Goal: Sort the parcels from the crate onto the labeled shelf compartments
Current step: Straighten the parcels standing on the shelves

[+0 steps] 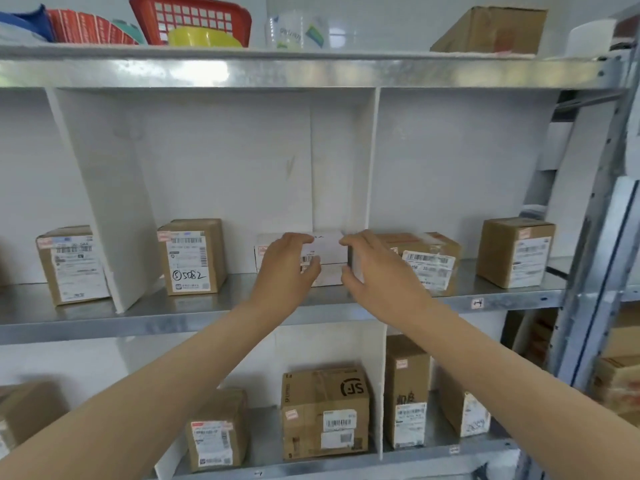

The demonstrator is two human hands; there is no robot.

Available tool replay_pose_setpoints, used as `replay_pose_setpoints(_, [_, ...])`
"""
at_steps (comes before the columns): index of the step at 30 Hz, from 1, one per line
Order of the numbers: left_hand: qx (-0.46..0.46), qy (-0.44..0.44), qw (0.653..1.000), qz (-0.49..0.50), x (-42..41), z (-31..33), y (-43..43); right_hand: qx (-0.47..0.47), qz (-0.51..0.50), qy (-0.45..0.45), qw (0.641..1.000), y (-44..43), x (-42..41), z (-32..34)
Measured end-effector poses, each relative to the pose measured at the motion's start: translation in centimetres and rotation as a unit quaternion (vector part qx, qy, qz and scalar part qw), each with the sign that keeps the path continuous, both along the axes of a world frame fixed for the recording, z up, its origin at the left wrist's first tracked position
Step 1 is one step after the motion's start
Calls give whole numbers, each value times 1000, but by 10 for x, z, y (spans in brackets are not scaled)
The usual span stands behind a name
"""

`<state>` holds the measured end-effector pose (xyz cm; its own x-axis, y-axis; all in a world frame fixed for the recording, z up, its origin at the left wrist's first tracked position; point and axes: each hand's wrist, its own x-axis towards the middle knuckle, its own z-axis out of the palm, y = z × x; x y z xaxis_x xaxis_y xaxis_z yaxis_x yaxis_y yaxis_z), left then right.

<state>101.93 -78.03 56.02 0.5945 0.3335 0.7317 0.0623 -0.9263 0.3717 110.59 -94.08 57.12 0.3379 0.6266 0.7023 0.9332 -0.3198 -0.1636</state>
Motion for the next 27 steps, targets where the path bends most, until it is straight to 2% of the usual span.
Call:
replay_pose_setpoints(8, [134,126,981,-53,-3,-15,-59,-62,-113,9,992,-97,36,0])
replay_pose_setpoints(15, [128,142,981,-37,17,-6,-115,-69,-157,87,981,-137,74,9])
replay_pose_setpoints(22, [132,124,983,-14,73,4,-144,-79,-100,118,985,-132,140,4])
replay_pose_setpoints(27, [168,172,962,128,118,17,-128,-105,-3,100,989,-119,179,0])
